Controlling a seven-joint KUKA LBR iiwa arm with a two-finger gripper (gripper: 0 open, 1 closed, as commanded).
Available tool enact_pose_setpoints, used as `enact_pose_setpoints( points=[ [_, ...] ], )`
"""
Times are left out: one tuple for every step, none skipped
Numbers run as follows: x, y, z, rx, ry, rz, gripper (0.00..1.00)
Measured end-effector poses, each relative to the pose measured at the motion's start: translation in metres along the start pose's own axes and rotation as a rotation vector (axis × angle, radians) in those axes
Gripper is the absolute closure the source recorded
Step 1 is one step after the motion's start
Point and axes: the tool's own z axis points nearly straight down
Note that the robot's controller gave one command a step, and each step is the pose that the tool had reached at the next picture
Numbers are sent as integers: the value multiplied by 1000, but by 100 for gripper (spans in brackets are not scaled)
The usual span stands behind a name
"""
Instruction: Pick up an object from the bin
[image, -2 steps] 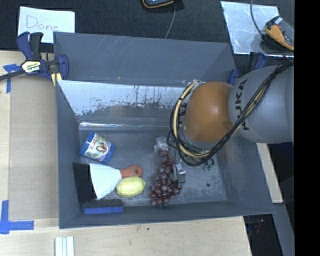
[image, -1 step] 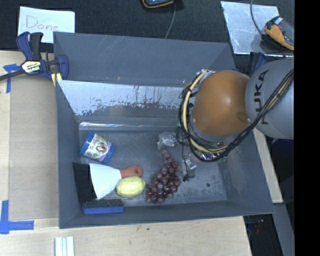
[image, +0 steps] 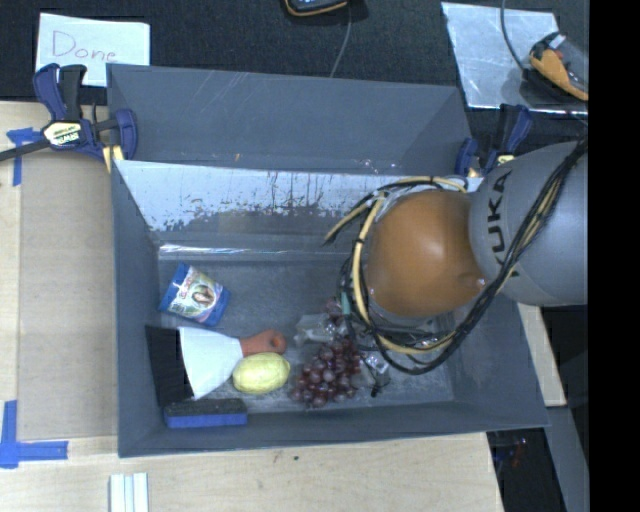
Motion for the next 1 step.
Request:
enact_pose_setpoints(
  points=[
    [2,-8,29,8,-7,52,0]
  ],
)
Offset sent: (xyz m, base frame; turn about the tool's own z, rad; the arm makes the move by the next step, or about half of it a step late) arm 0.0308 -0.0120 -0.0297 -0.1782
